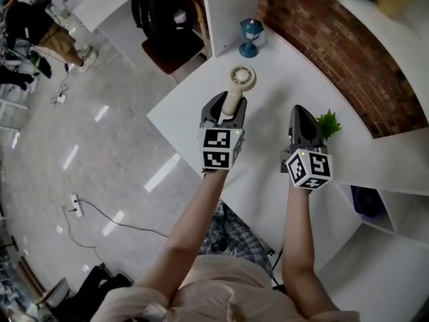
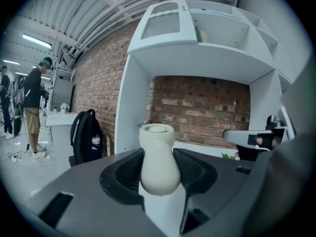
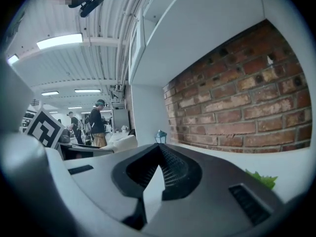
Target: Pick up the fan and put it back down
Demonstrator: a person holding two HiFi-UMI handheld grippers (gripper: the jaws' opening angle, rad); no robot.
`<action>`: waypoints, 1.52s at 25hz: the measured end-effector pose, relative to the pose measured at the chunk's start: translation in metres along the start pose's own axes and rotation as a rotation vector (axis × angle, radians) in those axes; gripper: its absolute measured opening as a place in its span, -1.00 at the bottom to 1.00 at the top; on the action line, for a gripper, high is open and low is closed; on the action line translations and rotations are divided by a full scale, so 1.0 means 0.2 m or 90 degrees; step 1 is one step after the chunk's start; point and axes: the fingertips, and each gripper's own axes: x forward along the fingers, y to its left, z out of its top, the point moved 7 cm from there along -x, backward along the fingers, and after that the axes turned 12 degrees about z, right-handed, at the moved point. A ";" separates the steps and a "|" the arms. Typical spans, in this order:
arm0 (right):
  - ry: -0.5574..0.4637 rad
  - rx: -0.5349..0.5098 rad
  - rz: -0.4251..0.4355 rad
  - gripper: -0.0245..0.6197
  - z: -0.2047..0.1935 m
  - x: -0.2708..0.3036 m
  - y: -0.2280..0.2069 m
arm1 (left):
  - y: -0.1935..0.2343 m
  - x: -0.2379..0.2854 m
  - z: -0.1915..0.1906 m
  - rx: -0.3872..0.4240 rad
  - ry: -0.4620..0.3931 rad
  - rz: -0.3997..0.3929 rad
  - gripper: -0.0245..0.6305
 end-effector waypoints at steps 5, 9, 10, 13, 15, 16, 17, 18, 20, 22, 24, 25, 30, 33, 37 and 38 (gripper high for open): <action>0.073 0.014 0.015 -0.88 -0.22 0.15 -0.06 | -0.02 0.17 -0.21 0.008 0.062 -0.001 -0.30; 0.104 0.025 0.022 -0.88 -0.32 0.20 -0.09 | -0.04 0.29 -0.35 0.015 0.117 -0.002 -0.30; 0.109 0.027 0.021 -0.88 -0.33 0.20 -0.09 | -0.04 0.31 -0.38 0.018 0.131 -0.002 -0.30; 0.119 0.034 0.018 -0.88 -0.36 0.20 -0.12 | -0.05 0.37 -0.44 0.029 0.174 -0.006 -0.30; 0.122 0.037 0.016 -0.88 -0.38 0.20 -0.13 | -0.06 0.39 -0.48 0.036 0.198 -0.009 -0.30; 0.122 0.039 0.016 -0.88 -0.38 0.20 -0.14 | -0.07 0.40 -0.49 0.039 0.209 -0.011 -0.30; 0.123 0.040 0.015 -0.88 -0.39 0.20 -0.14 | -0.07 0.40 -0.50 0.043 0.219 -0.013 -0.30; 0.124 0.040 0.015 -0.88 -0.39 0.20 -0.15 | -0.08 0.40 -0.52 0.047 0.228 -0.015 -0.30; 0.127 0.039 0.015 -0.88 -0.40 0.20 -0.15 | -0.08 0.41 -0.54 0.050 0.245 -0.020 -0.30; 0.129 0.039 0.014 -0.88 -0.40 0.21 -0.16 | -0.09 0.42 -0.56 0.048 0.258 -0.027 -0.30; 0.130 0.038 0.013 -0.88 -0.40 0.20 -0.17 | -0.09 0.43 -0.57 0.048 0.268 -0.038 -0.30; 0.130 0.038 0.013 -0.88 -0.40 0.20 -0.18 | -0.09 0.43 -0.57 0.048 0.271 -0.045 -0.30; 0.127 0.044 0.009 -0.88 -0.39 0.19 -0.18 | -0.09 0.42 -0.55 0.026 0.251 -0.074 0.15; 0.127 0.048 0.004 -0.88 -0.40 0.17 -0.18 | -0.06 0.39 -0.54 0.027 0.225 -0.069 0.27; 0.126 0.052 -0.004 -0.88 -0.40 0.15 -0.18 | -0.05 0.35 -0.54 0.030 0.216 -0.070 0.32; 0.126 0.053 -0.005 -0.88 -0.40 0.14 -0.17 | -0.04 0.35 -0.53 0.028 0.214 -0.069 0.32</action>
